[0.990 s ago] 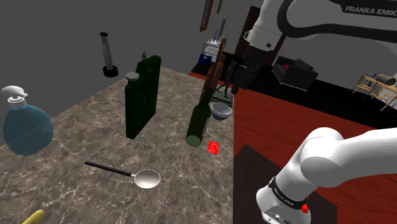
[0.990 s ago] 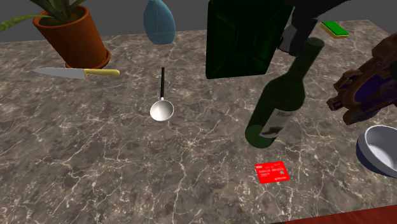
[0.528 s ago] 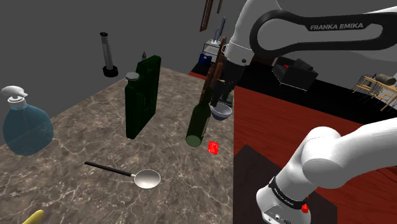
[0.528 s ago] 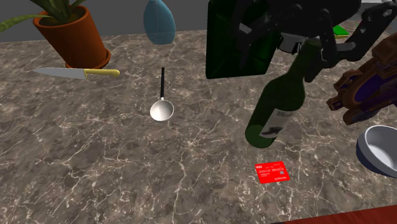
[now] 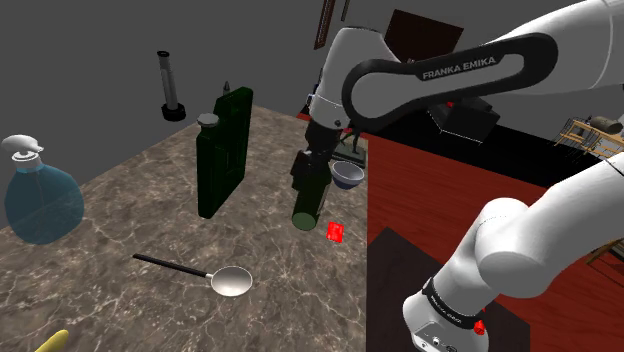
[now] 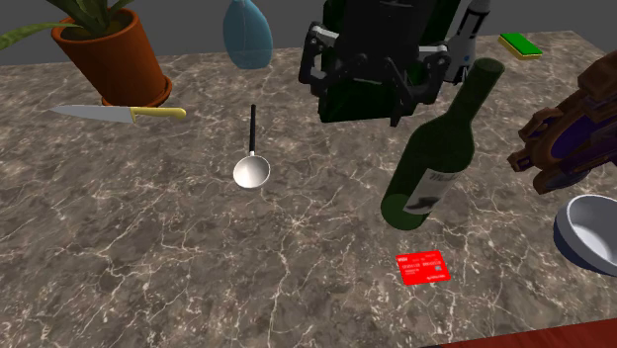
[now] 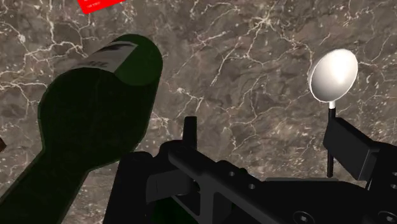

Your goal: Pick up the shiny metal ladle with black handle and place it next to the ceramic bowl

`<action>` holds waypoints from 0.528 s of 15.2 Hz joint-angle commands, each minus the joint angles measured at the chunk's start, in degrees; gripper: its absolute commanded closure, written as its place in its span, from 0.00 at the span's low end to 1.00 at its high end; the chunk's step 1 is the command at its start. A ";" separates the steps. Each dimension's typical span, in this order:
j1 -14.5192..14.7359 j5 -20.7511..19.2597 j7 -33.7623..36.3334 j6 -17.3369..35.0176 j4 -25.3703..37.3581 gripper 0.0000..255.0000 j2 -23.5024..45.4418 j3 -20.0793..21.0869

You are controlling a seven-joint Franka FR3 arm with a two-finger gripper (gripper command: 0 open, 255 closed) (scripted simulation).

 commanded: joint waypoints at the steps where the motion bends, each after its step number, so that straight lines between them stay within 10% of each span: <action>1: 0.89 0.31 0.47 3.06 0.50 0.00 3.14 1.36; 8: 3.01 -1.64 2.67 12.93 5.46 0.00 17.08 5.47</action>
